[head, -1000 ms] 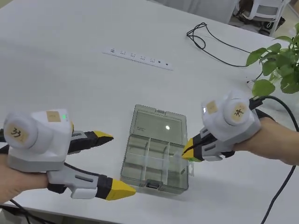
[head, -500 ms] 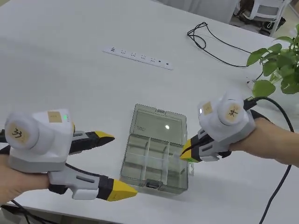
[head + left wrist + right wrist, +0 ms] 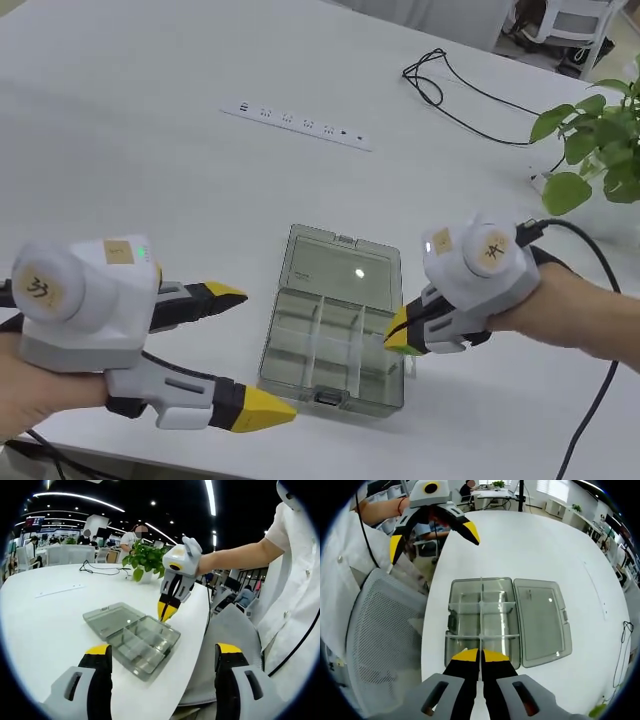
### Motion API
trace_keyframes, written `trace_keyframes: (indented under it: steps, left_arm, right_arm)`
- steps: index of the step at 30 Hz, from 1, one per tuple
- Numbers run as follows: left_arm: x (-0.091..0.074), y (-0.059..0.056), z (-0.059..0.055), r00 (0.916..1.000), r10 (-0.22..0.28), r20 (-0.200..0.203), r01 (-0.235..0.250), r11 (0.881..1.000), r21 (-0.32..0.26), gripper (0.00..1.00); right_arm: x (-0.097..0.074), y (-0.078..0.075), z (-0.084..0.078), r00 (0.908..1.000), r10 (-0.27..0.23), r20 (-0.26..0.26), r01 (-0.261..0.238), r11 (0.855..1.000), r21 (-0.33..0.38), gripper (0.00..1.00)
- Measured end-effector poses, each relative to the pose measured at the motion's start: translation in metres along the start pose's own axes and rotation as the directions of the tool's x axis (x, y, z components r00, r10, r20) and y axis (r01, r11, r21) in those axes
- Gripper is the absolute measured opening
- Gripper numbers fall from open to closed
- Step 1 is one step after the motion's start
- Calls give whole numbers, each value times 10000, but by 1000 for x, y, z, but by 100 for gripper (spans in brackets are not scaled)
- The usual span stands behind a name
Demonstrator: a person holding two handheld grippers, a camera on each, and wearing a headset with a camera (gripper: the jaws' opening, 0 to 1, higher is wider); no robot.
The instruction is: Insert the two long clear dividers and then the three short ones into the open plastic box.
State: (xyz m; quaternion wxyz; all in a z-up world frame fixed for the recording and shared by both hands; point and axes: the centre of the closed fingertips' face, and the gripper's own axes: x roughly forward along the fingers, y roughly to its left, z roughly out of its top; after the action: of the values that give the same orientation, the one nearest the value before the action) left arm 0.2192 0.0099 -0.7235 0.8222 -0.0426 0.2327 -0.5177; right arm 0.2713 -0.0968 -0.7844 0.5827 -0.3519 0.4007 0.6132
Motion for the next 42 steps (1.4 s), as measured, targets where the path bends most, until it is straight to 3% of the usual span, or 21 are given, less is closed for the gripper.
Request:
trace_keyframes:
  steps: [13, 29, 42]
  left_arm:
    - [-1, 1, -1, 10000, 30, 1, -30, 10000, -19, 86]
    - [0, 0, -2, 10000, -26, -88, 26, 10000, -18, 85]
    - [-4, 1, -5, 9998, -30, -209, 30, 10000, 13, 86]
  right_arm:
    - [13, 0, -5, 9995, -163, 259, 174, 9990, -414, 2]
    - [30, -1, -13, 9989, -374, -266, 354, 9969, -696, 2]
    - [25, -2, -12, 9984, -530, -192, 519, 9974, -503, 5]
